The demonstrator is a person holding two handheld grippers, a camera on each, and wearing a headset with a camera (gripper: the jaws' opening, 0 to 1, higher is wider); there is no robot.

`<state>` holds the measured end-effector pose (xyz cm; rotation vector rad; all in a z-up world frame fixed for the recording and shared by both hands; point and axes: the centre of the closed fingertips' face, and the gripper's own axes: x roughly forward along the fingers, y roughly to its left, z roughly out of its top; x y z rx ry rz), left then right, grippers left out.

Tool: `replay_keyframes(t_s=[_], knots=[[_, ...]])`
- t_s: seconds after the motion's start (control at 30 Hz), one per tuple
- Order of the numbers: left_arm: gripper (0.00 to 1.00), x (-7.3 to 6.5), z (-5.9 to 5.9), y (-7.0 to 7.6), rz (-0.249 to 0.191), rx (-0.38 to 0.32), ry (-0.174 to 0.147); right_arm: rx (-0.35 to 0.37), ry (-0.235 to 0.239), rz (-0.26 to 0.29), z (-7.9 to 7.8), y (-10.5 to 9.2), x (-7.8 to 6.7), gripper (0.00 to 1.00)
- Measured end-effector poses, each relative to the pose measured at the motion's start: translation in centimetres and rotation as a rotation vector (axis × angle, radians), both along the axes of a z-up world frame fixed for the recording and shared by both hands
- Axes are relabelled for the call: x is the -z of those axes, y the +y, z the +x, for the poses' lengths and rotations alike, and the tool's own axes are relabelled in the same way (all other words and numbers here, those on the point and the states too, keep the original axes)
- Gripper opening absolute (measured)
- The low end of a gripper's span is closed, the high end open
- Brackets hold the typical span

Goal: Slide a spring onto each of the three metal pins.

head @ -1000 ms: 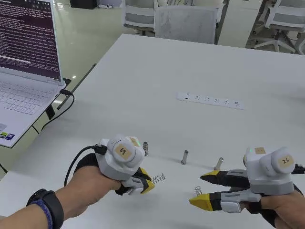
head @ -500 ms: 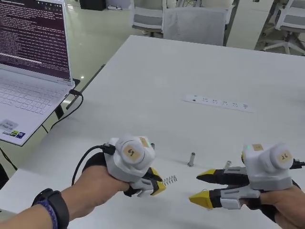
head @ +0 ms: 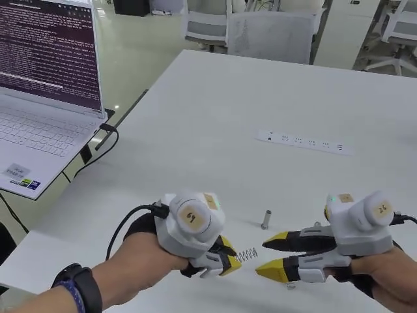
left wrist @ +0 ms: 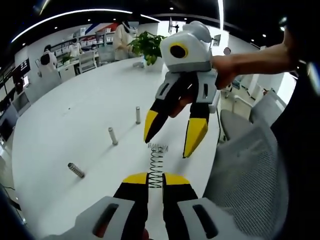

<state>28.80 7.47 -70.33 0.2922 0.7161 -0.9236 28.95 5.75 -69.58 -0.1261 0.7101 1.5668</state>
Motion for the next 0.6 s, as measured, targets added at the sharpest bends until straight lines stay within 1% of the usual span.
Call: replay_keyframes(t_s=[0.17,0.57,0.6], knots=[[0.02,-0.3,-0.3,-0.7,-0.009,0.020,-0.006,-0.020,0.004,0.009,-0.4,0.1,-0.1,0.31],[0.02,-1.1,-0.6,-1.5,-0.023,0.070,-0.031,-0.056,0.017,0.060,-1.0,0.2,-1.1,0.12],[0.02,-1.1,-0.6,-1.6,-0.022,0.076,-0.033,-0.058,0.018,0.060,-1.0,0.2,-1.2,0.11]])
